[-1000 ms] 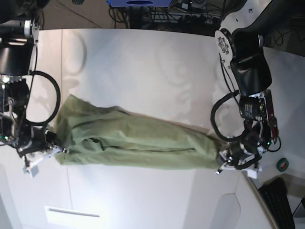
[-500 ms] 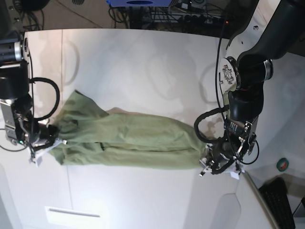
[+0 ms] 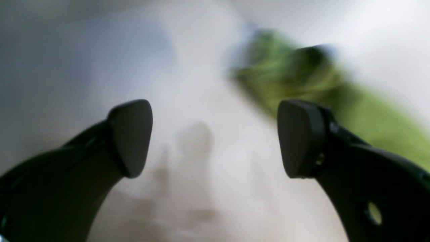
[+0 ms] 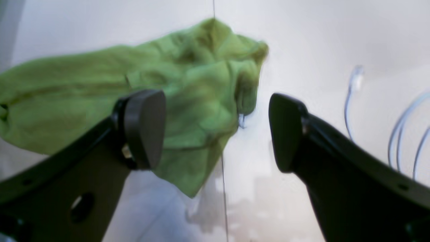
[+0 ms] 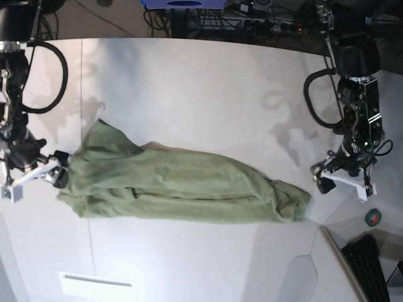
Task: Layout the t-shirt on the table in an organized manner, then fold the t-shirt properly
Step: 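Pull the shirt ends apart with both grippers to straighten it, then hold the shirt ends with both grippers, adjusting the right gripper's grip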
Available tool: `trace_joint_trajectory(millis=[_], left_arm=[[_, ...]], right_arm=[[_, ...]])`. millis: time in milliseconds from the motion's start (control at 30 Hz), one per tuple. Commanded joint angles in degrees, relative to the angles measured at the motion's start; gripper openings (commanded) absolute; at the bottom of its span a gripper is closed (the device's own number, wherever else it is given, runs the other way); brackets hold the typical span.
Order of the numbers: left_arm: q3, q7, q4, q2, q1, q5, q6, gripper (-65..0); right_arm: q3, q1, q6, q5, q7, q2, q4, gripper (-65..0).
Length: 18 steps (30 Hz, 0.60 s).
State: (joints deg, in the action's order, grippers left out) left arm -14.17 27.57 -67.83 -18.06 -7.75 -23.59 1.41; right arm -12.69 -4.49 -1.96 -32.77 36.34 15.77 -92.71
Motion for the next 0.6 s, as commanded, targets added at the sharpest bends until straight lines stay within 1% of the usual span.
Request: trace_joint_trajectory(millis=[0, 33, 67, 133, 167, 200, 233, 267, 300, 367, 400, 433, 533, 567], left_arm=[[2.1, -2.8, -2.3, -2.8, -1.4, 1.0, 2.7, -9.7], [4.1, -3.6, -2.5, -4.6, -0.8, 3.5, 3.9, -10.2], [5.5, -4.3, -2.6, -6.0, -0.7, 6.1, 4.9, -12.8], [7.2, -4.9, -2.6, -7.7, -1.2, 9.8, 5.8, -20.7], [7.8, -4.9, -2.3, -8.1, -2.2, 11.2, 6.9, -24.4], [8.9, -4.9, -1.7, -8.1, -3.5, 12.6, 8.8, -27.5], [10.6, -4.9, 0.0, -8.1, -5.2, 14.5, 11.8, -30.1], [12.2, -4.9, 2.1, -8.1, -6.9, 16.4, 14.1, -30.9], [13.9, -4.9, 4.5, -7.8, -8.6, 18.6, 15.9, -30.1], [16.8, -4.8, 10.3, -7.0, -12.3, 23.2, 17.7, -27.0], [17.4, -4.8, 12.9, -6.1, -14.2, 24.5, 18.2, -25.5], [17.2, -4.8, 15.2, -5.5, -15.8, 24.9, 18.8, -24.7], [17.4, -4.7, 20.2, -4.7, -19.5, 24.9, 22.3, -24.0], [17.6, -4.7, 21.2, -4.2, -20.3, 25.2, 22.8, -24.0]], right_arm=[[-1.2, -0.3, 0.0, -0.1, -1.1, 0.2, -1.9, -20.4], [-1.7, -0.9, 0.0, -0.1, -1.1, -0.5, -2.4, -20.4], [-2.1, -1.3, 0.0, -0.1, -1.1, -1.2, -2.4, -20.4], [-2.2, -1.4, 0.0, 0.0, -1.1, -1.8, -1.9, -20.4], [-1.9, -1.4, 0.0, 0.1, -1.1, -2.0, -1.9, -20.4], [-1.8, -1.4, 0.0, 0.1, -1.1, -2.5, -2.0, -20.4], [-1.8, -1.4, 0.0, 0.1, -1.1, -3.2, -2.1, -20.4], [-1.9, -1.1, 0.0, 0.1, -1.1, -3.6, -2.2, -20.4], [-1.9, -1.1, 0.0, 0.1, -1.0, -3.9, -2.4, -20.4], [-1.9, -1.1, 0.0, 0.1, -1.0, -3.9, -2.5, -20.4], [-1.9, -1.1, 0.0, 0.1, -1.0, -3.9, -2.6, -20.4], [-1.9, -1.1, 0.0, 0.1, -1.0, -3.9, -2.6, -20.4], [-1.9, -1.2, 0.0, 0.1, -1.0, -4.1, -2.6, -20.4], [-1.9, -1.2, 0.0, 0.1, -1.0, -4.2, -2.6, -20.4]])
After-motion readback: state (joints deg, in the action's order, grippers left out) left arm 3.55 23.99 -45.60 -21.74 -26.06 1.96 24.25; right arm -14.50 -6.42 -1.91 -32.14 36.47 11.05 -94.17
